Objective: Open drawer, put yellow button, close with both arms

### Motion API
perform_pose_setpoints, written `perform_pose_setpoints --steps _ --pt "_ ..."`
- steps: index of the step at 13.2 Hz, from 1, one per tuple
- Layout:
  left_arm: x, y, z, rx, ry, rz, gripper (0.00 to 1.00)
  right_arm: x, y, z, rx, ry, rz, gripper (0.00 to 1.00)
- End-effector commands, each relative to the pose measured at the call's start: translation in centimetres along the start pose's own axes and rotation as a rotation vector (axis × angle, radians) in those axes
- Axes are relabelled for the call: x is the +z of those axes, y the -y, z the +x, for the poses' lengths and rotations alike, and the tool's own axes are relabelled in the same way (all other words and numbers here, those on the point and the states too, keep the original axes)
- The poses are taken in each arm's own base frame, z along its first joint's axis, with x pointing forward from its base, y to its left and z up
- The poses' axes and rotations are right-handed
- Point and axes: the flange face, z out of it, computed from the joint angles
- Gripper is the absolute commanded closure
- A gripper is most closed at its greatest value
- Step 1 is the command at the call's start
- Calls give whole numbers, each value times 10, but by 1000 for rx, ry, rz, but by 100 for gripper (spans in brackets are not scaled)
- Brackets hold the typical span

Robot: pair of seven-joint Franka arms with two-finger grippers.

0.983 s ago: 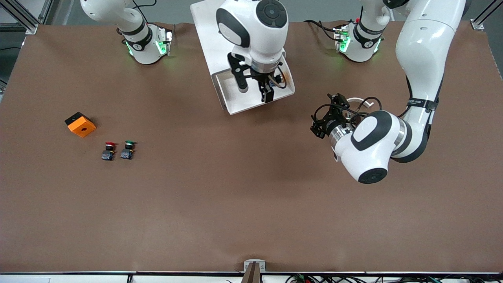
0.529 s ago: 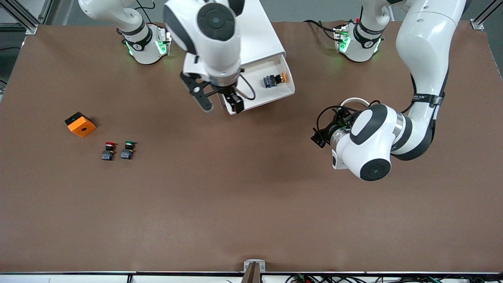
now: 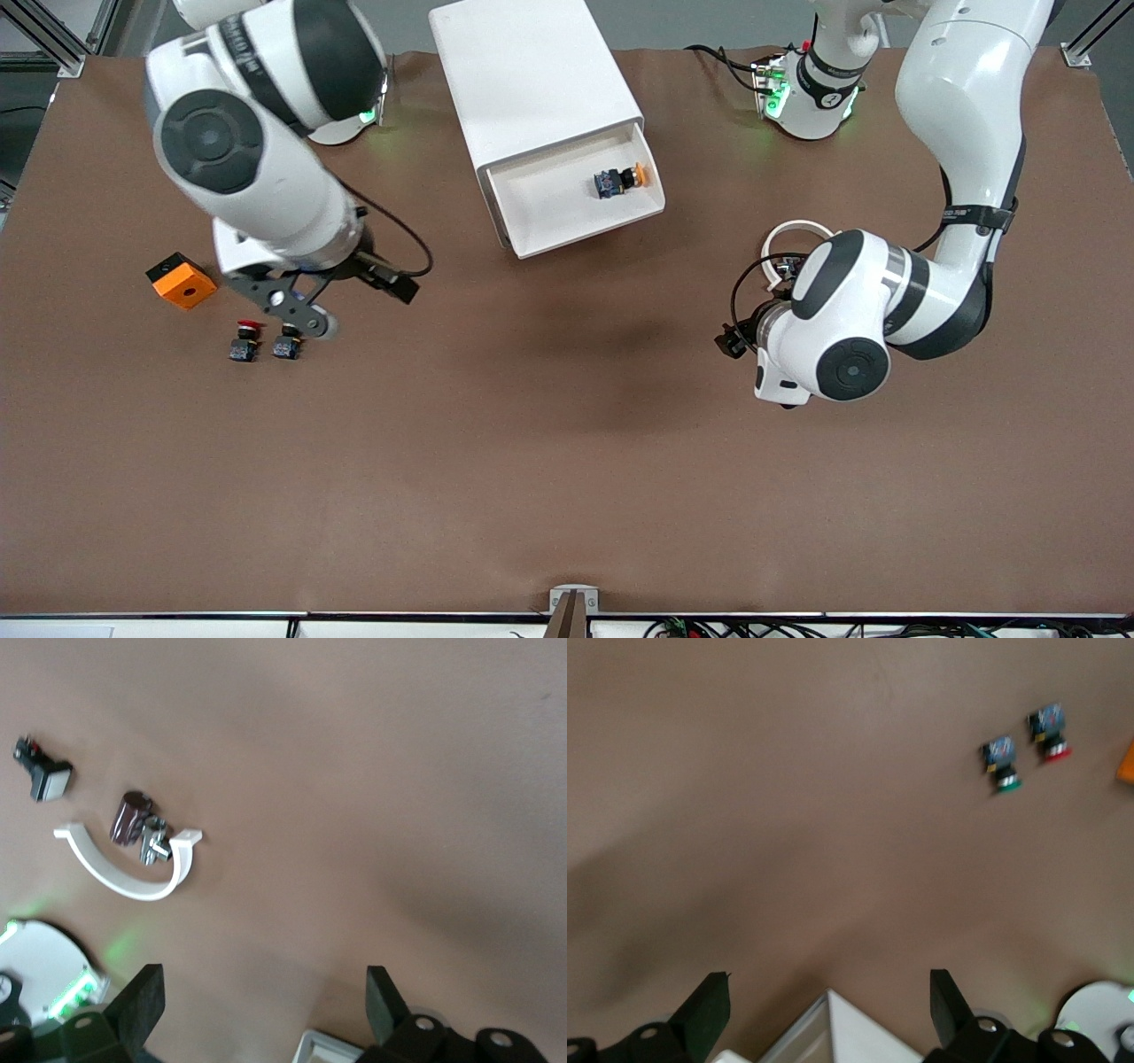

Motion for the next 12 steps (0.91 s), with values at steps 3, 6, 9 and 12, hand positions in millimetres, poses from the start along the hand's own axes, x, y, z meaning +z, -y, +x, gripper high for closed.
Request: perform_pose_setpoints --steps 3,6,9,12 --pt "-10 -19 -27 120 -134 -49 0 -18 -73 56 -213 2 29 0" --pt "-21 -30 -42 156 -173 -99 0 -17 -120 89 -325 -8 -25 0" --pt "-37 -37 -65 189 -201 -154 0 -15 -144 104 -373 -5 -39 0" --pt "-44 -51 -87 217 -220 -210 0 -23 -151 105 -387 -37 -80 0"
